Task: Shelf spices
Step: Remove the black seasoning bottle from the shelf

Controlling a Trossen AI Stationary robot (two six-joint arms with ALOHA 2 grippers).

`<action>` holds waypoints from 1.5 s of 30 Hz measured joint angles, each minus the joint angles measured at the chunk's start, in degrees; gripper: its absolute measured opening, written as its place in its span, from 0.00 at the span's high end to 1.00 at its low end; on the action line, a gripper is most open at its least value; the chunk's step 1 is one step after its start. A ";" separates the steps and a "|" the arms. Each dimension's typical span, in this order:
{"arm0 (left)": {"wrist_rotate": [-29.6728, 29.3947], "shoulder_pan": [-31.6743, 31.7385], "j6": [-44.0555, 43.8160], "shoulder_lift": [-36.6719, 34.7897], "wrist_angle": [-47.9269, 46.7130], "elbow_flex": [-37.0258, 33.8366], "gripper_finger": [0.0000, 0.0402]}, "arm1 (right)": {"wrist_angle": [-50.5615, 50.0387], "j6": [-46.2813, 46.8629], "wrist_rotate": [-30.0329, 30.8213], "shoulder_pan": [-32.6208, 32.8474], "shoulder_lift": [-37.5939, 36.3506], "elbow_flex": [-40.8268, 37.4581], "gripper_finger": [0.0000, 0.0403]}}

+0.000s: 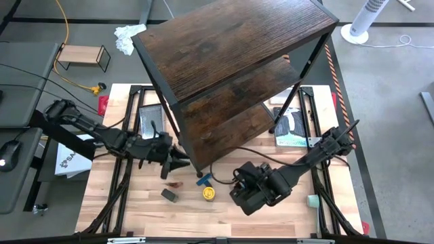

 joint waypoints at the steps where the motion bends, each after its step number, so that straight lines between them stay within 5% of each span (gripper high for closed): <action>1: 0.20 0.57 0.00 -0.37 -1.02 0.00 0.56 | -1.06 -0.11 -0.50 0.25 0.00 0.00 0.33; 5: 0.39 1.47 -0.01 -3.22 -7.01 0.00 0.43 | -5.10 0.42 -0.34 1.29 0.00 -0.02 0.33; 9: -2.11 1.45 -4.04 -7.12 -13.07 0.00 0.41 | -10.16 2.55 -0.15 2.02 0.00 -0.04 0.33; 14: -20.41 1.47 -8.18 -11.31 -19.50 0.00 0.56 | -14.11 4.47 2.19 2.24 0.00 -0.04 0.33; 21: -40.47 1.38 -8.12 -12.04 -19.46 0.00 0.96 | -14.12 4.07 3.55 1.09 0.00 -0.07 0.33; 26: -53.83 3.97 -5.62 -13.86 -19.39 0.00 0.99 | -14.02 4.09 4.00 0.64 0.00 -0.09 0.33; 31: -60.43 9.53 1.63 -18.06 -19.17 0.00 0.99 | -11.68 6.22 7.79 -0.55 0.00 -0.09 0.33; 37: -58.35 15.52 10.19 -24.55 -15.11 0.00 1.00 | 4.53 -1.77 18.69 -5.59 0.00 -0.11 0.33; 45: -27.68 15.64 23.58 -32.15 -6.92 0.04 1.00 | 17.98 -25.15 27.80 -17.45 0.39 -0.11 0.33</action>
